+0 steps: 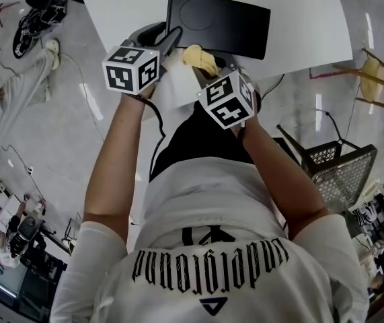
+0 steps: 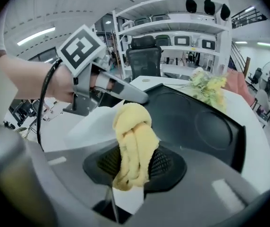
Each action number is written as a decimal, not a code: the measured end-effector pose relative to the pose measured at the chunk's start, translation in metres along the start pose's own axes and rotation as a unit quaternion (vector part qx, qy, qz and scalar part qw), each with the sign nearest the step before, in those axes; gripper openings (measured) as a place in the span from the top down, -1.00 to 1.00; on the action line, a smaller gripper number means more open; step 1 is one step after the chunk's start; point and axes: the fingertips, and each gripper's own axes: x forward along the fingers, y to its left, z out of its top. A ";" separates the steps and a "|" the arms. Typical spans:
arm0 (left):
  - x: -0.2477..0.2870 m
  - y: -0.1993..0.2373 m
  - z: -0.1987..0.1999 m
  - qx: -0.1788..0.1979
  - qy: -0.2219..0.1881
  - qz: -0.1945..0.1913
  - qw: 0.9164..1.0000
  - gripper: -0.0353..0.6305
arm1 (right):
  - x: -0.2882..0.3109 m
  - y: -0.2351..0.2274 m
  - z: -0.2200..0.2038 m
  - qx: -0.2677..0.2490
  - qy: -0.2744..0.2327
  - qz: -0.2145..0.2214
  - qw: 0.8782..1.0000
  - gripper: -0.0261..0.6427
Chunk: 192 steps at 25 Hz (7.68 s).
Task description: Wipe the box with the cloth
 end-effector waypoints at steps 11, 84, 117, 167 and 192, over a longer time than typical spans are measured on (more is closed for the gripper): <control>-0.001 -0.001 0.001 0.009 0.000 -0.001 1.000 0.41 | -0.076 -0.104 -0.121 0.181 0.040 -0.072 0.980 0.57; 0.000 0.016 -0.002 -0.039 0.053 0.033 0.997 0.41 | -0.018 -0.230 -0.008 -0.699 0.230 0.254 0.628 0.58; -0.005 0.000 -0.003 -0.036 0.035 0.043 0.998 0.42 | -0.027 -0.221 -0.027 -0.721 0.265 0.326 0.551 0.59; 0.002 0.000 0.000 0.017 0.034 0.055 0.998 0.43 | -0.067 -0.190 -0.061 -0.126 0.103 -0.029 0.986 0.56; 0.004 -0.012 -0.002 0.086 0.049 0.071 0.993 0.44 | -0.179 -0.207 -0.027 0.010 -0.031 -0.193 0.981 0.58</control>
